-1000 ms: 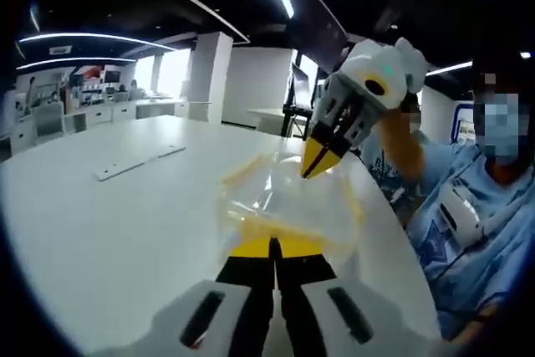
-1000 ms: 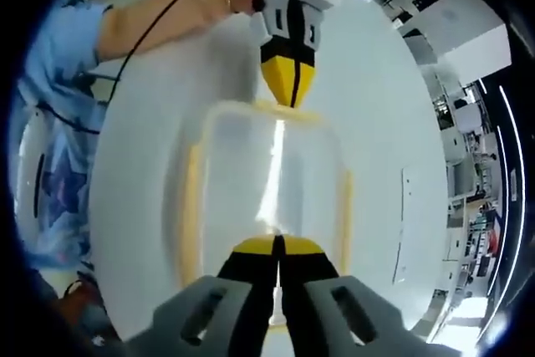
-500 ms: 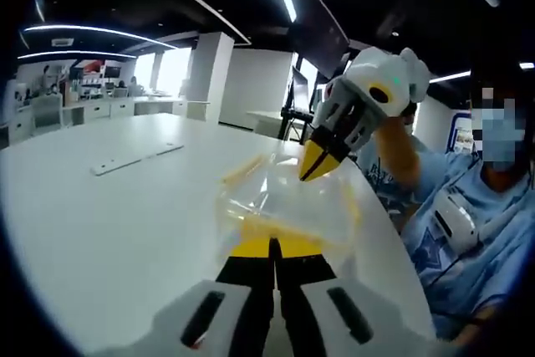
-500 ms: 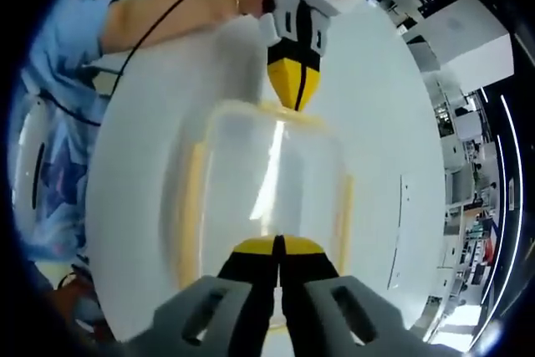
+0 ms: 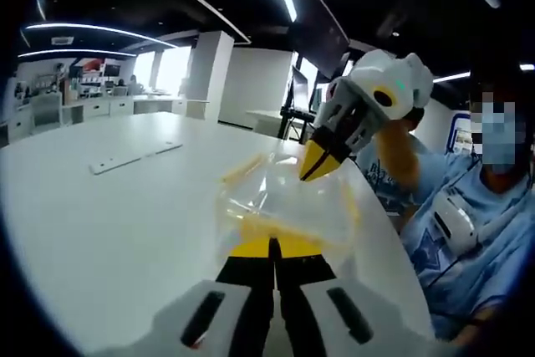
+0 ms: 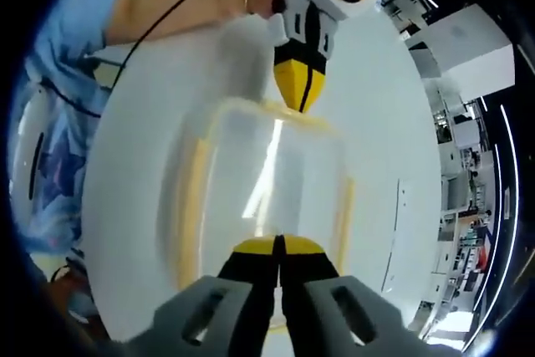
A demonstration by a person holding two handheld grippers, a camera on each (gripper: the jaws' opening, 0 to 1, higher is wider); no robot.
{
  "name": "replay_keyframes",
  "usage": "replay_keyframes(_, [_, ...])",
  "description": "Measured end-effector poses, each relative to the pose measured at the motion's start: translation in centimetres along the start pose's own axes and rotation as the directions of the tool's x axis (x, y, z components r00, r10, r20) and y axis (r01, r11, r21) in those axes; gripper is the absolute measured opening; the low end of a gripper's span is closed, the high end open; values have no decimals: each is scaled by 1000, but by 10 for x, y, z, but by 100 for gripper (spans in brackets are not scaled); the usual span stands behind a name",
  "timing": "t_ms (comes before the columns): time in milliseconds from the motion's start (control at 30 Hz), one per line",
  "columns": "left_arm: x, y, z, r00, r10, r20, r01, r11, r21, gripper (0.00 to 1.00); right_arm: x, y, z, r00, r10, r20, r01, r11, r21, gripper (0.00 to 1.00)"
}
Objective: Snap each plastic latch of the storage box into its locked position after aligning the lid with the box until every specified latch is closed and the lid sits flush.
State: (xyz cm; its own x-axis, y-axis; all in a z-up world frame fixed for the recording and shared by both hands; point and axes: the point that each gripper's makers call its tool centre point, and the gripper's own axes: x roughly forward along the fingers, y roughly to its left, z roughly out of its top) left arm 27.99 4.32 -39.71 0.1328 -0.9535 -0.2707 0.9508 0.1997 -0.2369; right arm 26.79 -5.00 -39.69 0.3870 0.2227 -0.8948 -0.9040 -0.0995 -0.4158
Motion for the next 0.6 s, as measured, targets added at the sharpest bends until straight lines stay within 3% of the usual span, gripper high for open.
replay_keyframes(367, [1,1,1,1000,3,-5,-3,1000,3,0,1,1,1,1000,2,7,-2,1000,-3,0])
replay_keyframes(500, [1,0,2,1000,22,-9,-21,997,70,0,-1,0,2,1000,8,16,-8,1000,-9,0])
replay_keyframes(600, [0,-2,-1,1000,4,-29,-1,996,90,0,-2,-1,1,999,19,45,-19,1000,-4,0])
